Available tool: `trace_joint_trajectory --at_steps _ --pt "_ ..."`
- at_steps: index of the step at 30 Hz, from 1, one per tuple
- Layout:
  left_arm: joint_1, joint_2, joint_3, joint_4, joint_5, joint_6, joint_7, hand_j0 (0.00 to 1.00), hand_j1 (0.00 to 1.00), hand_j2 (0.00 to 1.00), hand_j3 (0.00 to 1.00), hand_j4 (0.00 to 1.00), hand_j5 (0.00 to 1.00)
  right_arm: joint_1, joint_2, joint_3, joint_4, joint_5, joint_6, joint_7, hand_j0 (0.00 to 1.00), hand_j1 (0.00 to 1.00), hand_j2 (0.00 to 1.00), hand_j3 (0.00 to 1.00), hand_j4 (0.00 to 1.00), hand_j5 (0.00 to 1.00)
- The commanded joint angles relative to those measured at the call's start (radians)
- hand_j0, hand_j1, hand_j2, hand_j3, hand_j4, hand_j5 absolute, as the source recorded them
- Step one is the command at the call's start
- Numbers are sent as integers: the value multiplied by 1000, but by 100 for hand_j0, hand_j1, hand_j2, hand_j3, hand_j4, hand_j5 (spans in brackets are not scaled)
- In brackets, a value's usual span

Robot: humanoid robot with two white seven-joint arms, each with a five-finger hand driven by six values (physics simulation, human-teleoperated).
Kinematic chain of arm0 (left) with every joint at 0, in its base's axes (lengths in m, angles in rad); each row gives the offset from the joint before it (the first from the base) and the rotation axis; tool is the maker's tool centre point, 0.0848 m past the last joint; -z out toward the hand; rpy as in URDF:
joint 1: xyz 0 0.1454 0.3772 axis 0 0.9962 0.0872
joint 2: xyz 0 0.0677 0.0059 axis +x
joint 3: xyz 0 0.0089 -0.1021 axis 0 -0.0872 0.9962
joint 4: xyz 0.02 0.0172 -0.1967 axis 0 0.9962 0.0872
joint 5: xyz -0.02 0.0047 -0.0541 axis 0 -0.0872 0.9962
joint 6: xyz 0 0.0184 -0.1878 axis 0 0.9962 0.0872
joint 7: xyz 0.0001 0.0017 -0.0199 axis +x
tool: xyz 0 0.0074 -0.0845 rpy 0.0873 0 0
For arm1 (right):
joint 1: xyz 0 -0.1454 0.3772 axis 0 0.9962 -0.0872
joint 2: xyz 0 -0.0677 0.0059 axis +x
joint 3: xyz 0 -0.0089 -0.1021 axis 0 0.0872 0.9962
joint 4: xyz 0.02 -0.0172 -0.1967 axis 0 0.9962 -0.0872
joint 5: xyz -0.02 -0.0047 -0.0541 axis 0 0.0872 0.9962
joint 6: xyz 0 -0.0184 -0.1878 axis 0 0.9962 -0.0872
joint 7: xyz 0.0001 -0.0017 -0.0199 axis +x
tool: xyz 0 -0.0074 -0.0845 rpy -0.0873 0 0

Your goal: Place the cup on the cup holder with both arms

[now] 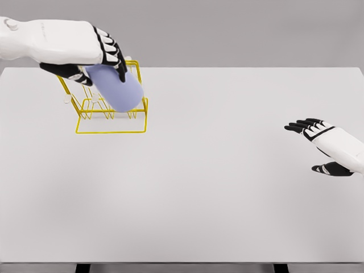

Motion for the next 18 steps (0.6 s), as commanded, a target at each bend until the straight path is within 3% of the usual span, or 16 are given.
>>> trace_joint_trajectory --at_steps 1,18 --pt "0 0 0 8 5 3 0 62 62 62 62 62 62 0 -1 0 0 -7 3 -1 100 100 100 100 100 100" --pt "18 -12 0 100 -11 3 0 63 63 63 63 63 63 0 -1 0 0 -7 3 -1 100 100 100 100 100 100"
